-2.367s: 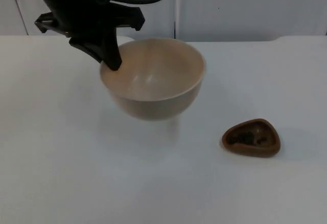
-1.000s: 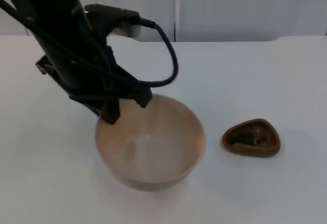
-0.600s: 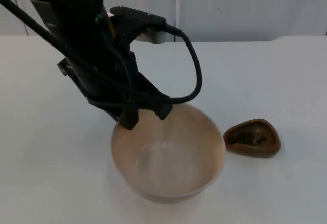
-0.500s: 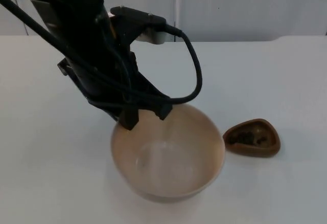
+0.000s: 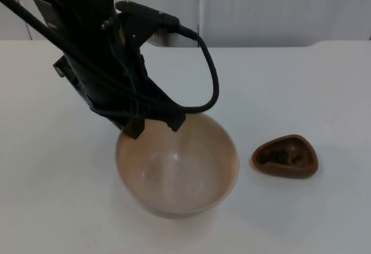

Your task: Pick up the bowl with the left hand and pour the coffee beans from the cup into the bowl with the right hand.

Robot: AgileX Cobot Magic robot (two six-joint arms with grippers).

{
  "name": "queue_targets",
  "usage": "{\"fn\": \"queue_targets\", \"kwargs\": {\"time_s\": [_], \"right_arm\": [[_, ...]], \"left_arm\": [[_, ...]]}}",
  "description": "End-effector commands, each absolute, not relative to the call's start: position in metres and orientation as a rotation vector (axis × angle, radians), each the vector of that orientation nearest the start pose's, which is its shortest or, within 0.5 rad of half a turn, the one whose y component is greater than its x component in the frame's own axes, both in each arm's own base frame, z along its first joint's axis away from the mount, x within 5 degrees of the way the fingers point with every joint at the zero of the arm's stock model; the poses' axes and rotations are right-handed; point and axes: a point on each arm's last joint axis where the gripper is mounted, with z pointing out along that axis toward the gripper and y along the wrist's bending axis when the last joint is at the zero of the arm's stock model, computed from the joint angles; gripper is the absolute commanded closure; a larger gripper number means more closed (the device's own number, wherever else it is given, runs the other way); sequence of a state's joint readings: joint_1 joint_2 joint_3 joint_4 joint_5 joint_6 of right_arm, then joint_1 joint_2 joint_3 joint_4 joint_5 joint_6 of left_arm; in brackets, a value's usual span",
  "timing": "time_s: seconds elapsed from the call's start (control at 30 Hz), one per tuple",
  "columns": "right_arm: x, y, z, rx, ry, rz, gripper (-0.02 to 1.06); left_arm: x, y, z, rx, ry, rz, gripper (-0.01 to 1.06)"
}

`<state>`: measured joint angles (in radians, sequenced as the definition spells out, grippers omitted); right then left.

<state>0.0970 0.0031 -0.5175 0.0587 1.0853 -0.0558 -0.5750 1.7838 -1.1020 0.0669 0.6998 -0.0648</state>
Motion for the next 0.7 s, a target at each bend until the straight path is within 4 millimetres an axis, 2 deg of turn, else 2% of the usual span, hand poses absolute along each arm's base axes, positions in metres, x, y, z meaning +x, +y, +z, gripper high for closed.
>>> {"fn": "queue_targets", "kwargs": {"time_s": [0.0,0.17,0.3,0.43,0.47,0.63,0.67], "right_arm": [[-0.008,0.004,0.28,-0.171,2.037,0.086,-0.01],[-0.008,0.004,0.281,-0.171,2.035,0.086,-0.01],[-0.002,0.007,0.29,-0.168,2.063,0.119,-0.01],[0.017,0.011,0.311,-0.169,2.143,0.163,-0.01],[0.017,0.011,0.311,-0.169,2.143,0.163,-0.01],[0.062,0.02,0.328,-0.163,2.307,0.238,-0.01],[0.062,0.02,0.328,-0.163,2.307,0.238,-0.01]], "left_arm": [[0.288,-0.184,0.185,0.773,2.738,-0.067,1.05],[0.288,-0.184,0.185,0.772,2.741,-0.068,1.05],[0.288,-0.184,0.184,0.768,2.745,-0.072,1.05],[0.288,-0.184,0.184,0.768,2.746,-0.073,1.05],[0.288,-0.184,0.184,0.768,2.746,-0.073,1.05],[0.288,-0.185,0.184,0.76,2.75,-0.082,1.05],[0.288,-0.185,0.184,0.76,2.75,-0.082,1.05]]}}
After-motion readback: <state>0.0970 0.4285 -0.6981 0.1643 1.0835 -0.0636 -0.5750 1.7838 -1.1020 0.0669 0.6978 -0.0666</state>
